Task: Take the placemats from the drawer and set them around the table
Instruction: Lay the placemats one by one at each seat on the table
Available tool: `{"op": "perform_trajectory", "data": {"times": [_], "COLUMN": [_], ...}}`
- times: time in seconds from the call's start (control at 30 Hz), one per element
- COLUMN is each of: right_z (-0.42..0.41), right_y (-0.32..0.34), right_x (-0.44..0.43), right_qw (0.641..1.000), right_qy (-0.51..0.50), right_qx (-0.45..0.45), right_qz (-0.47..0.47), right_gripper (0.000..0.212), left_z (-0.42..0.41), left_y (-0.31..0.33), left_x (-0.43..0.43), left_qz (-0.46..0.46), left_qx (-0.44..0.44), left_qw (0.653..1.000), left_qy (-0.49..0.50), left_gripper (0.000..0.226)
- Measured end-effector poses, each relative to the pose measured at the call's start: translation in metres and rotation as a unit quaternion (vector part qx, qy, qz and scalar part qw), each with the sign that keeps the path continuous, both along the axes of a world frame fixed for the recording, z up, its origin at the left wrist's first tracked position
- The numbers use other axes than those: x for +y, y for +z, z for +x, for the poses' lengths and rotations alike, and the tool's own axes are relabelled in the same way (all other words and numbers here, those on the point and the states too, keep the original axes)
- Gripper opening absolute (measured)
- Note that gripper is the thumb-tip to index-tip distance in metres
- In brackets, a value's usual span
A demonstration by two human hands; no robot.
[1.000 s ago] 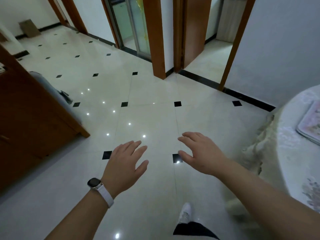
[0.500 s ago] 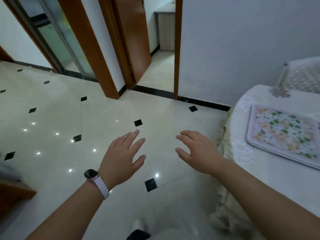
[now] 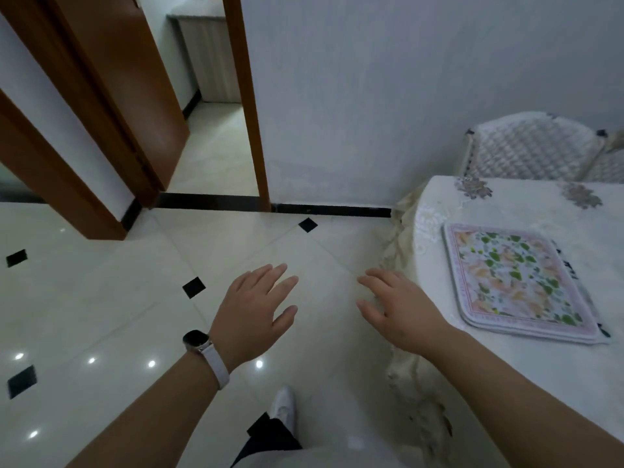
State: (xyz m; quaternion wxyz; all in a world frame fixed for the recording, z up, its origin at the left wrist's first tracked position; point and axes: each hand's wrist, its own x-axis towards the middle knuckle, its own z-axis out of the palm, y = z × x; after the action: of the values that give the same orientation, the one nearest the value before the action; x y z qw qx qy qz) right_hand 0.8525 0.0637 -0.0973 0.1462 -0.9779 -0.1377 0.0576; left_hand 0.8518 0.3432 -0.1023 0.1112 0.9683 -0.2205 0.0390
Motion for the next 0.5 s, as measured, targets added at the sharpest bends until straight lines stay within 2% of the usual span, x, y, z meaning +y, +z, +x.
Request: {"op": "perform_trajectory", "data": {"times": [0.2, 0.5], "right_z": [0.065, 0.080], "right_y": [0.003, 0.009], "right_x": [0.013, -0.017], "right_qw": [0.994, 0.974], "right_qy": [-0.110, -0.225], "right_qx": [-0.005, 0.016], "right_qz": [0.000, -0.033], "right_gripper": [0.049, 0.050], "left_z": [0.126, 0.220], "left_y": [-0.001, -0.009], "left_x": [0.024, -0.044], "left_qz": [0.012, -0.019], "left_qx": [-0.008, -0.009], "left_qw": [0.995, 0.971], "left_qy": [-0.094, -0.236], "left_gripper": [0.052, 0.049]}}
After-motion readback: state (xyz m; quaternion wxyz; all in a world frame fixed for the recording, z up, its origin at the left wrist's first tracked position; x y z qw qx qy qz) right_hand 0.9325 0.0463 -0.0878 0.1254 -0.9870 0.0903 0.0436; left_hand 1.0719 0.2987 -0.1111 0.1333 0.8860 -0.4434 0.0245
